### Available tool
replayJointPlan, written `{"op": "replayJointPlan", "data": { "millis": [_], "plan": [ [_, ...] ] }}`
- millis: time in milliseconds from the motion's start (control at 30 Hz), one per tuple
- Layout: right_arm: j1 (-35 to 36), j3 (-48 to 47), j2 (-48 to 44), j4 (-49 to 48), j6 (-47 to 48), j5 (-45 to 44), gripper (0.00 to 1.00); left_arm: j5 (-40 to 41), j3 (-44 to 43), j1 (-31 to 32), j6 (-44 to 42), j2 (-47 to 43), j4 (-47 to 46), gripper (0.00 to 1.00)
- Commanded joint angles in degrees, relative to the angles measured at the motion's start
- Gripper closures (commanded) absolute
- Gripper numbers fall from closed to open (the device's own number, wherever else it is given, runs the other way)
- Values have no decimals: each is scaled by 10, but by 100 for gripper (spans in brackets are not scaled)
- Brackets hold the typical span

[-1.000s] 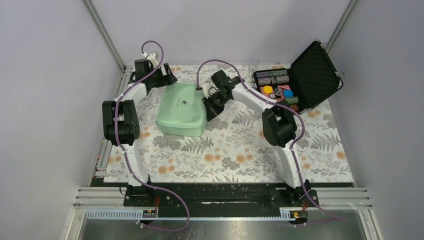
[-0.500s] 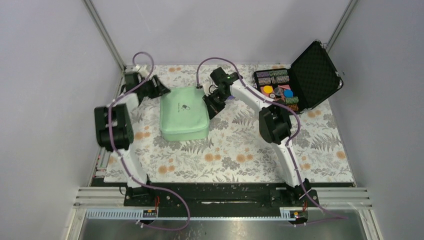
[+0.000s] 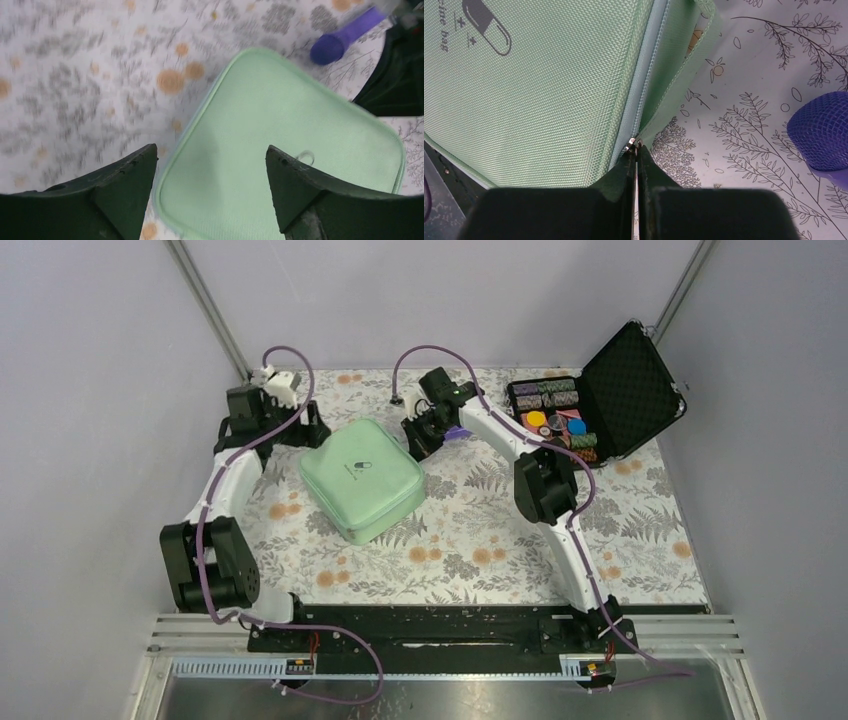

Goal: Organize the medicine kit

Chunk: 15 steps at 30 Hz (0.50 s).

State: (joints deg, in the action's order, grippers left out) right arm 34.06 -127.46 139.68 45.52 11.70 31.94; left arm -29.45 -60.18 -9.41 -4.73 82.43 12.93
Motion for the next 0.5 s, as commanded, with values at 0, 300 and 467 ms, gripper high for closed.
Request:
{"op": "replayJointPlan", "data": {
  "millis": [0,300,467],
  "plan": [
    [6,-25,4,-2,17,36,100,-44,-123,41,-66,101,-10,21],
    [6,-11,-14,11,46,49,100,-178,-415,55,-97,366,204,33],
    [5,-8,-13,10,47,49,100,-250,-481,49,-123,420,327,42]
  ]
}}
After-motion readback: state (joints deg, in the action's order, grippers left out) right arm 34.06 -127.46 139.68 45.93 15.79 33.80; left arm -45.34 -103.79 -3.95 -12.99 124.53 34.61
